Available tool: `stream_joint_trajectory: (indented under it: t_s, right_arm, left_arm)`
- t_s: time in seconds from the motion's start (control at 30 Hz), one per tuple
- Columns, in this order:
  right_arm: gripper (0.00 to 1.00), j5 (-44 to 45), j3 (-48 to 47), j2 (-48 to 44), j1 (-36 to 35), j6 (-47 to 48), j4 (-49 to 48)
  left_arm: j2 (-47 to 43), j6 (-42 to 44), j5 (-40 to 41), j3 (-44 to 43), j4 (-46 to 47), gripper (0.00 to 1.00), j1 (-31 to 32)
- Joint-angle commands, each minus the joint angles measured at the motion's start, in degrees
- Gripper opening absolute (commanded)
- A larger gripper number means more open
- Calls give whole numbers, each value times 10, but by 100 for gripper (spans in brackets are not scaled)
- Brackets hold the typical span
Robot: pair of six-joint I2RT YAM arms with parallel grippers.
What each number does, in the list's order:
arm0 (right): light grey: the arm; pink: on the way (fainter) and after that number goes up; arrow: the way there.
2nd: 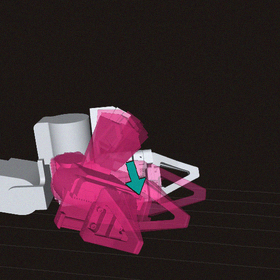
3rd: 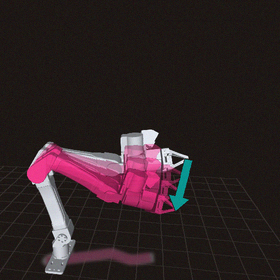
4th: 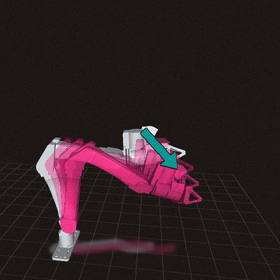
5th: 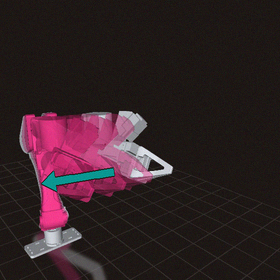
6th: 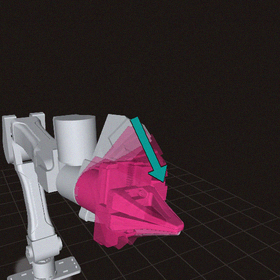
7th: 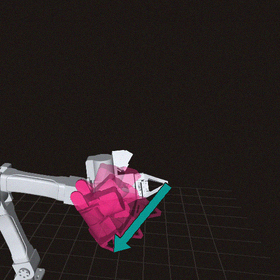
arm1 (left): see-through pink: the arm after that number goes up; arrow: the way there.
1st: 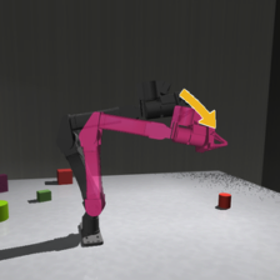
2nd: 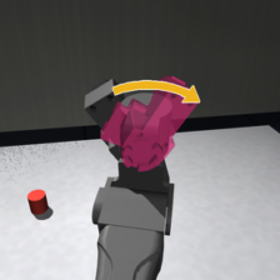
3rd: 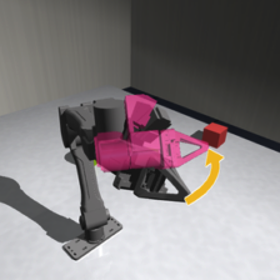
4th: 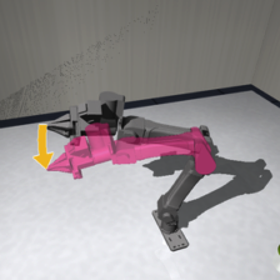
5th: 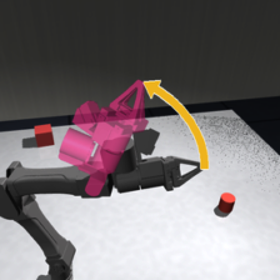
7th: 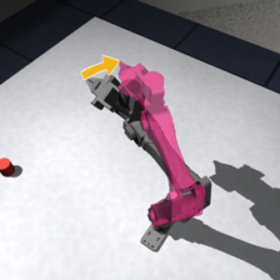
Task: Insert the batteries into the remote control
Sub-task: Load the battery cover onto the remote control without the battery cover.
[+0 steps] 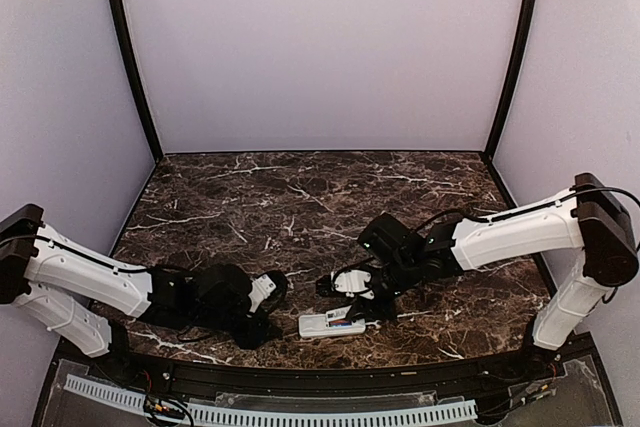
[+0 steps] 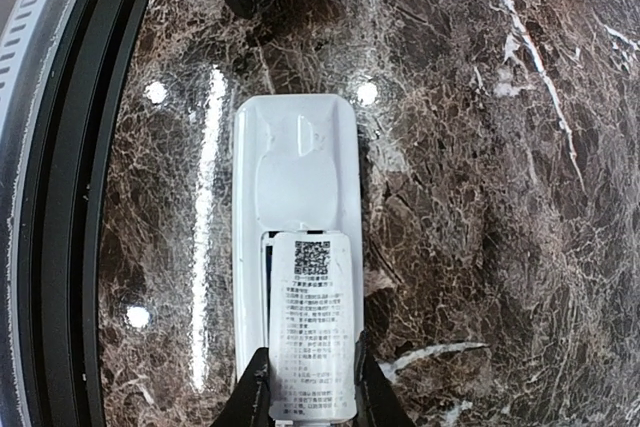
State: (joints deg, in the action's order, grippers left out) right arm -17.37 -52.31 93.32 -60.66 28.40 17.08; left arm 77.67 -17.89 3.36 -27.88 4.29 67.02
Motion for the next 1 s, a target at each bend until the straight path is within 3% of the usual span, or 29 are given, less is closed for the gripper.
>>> stream_joint_trajectory:
  t_s: [0.0, 0.97]
  right_arm:
    - [0, -11, -22, 7, 3, -2, 11]
    - [0, -6, -32, 30, -3, 7, 34]
  left_arm:
    - [10, 10, -9, -16, -1, 52, 2]
    - [15, 9, -10, -17, 1, 51, 2]
